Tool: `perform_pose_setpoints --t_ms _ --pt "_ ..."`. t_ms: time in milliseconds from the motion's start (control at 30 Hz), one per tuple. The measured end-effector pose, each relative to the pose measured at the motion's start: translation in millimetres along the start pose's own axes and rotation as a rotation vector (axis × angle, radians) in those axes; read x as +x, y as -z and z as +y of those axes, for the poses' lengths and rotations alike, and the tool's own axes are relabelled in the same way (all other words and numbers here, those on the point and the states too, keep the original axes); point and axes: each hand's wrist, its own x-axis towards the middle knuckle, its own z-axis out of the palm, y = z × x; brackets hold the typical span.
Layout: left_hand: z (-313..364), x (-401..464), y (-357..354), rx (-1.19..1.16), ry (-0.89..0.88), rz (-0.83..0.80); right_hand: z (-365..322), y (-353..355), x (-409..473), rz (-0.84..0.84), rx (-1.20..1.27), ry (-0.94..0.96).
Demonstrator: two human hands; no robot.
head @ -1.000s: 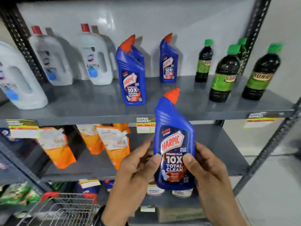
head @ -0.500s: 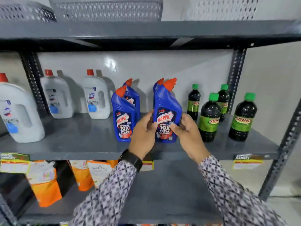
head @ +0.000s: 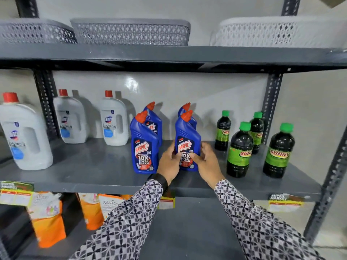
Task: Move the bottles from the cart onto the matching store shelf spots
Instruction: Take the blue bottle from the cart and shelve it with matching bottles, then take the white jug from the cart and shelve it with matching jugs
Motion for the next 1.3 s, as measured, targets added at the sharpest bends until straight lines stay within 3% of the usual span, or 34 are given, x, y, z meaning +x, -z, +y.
perform_pose_setpoints --t_ms 100,167,233,267,367,533,667,800,1000,1100,1200,1300 --pt "8 -11 1 0.046 0.053 -0.019 -12 3 -12 0.002 -0.06 -0.037" --pt "10 -28 11 0.085 0.097 -0.012 -20 2 -33 0.129 -0.153 -0.051" --pt "13 -52 27 0.083 0.082 -0.006 -28 0 -62 0.269 -0.197 0.036" --pt "10 -68 42 0.061 0.054 0.016 -30 -10 -77 0.257 -0.176 0.09" --pt "16 -127 85 -0.039 -0.081 0.095 -43 -38 -123 0.095 -0.064 0.218" --pt "-22 -236 209 -0.019 -0.027 0.509 -39 -170 -179 -0.369 0.005 0.253" --pt "-114 -339 313 0.016 0.234 0.843 -3 -312 -238 -0.763 -0.021 0.139" --pt "-203 -435 376 -0.034 0.516 1.072 52 -431 -306 -1.111 -0.107 -0.013" --pt "-327 -570 423 -0.132 1.038 1.33 160 -566 -412 -1.508 -0.361 -0.302" --pt "-386 -616 419 -0.074 1.34 1.298 228 -612 -474 -1.616 -0.525 -0.391" --pt "-439 -629 410 -0.085 1.451 1.135 292 -639 -532 -1.703 -0.679 -0.436" --pt "-492 -640 399 -0.108 1.593 1.137 342 -644 -572 -1.748 -0.759 -0.463"
